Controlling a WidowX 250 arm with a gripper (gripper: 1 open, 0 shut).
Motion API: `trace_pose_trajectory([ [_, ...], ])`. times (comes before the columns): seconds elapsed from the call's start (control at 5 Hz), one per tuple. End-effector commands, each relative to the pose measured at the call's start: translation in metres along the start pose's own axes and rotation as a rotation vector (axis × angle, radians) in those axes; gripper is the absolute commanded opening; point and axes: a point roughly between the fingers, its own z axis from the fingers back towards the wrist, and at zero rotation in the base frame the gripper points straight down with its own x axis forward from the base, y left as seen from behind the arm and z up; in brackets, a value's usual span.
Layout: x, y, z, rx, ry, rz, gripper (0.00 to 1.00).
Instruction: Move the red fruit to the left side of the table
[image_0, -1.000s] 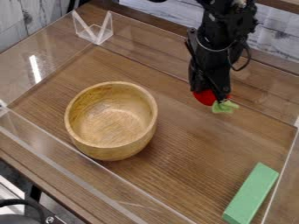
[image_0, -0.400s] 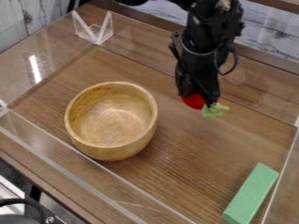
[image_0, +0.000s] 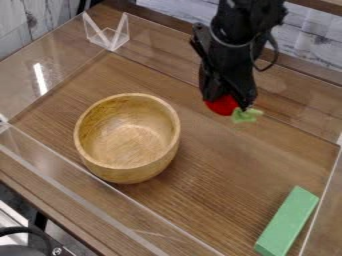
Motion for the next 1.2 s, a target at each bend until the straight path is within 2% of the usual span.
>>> trace_pose_trajectory([
  [0.0,0.023,0.002,0.010,0.006,-0.074,0.000,0.00],
  [0.2,0.033,-0.005,-0.001,-0.012,-0.080,-0.032,0.00],
  [0.4,0.041,-0.019,-0.013,-0.024,-0.077,-0.032,0.00],
  [0.6,0.049,0.016,-0.017,0.008,-0.060,0.046,0.00],
  [0.8,0.046,0.064,-0.030,0.027,-0.049,0.079,0.00],
  [1.0,0.034,0.107,-0.050,0.031,-0.032,0.100,0.00],
])
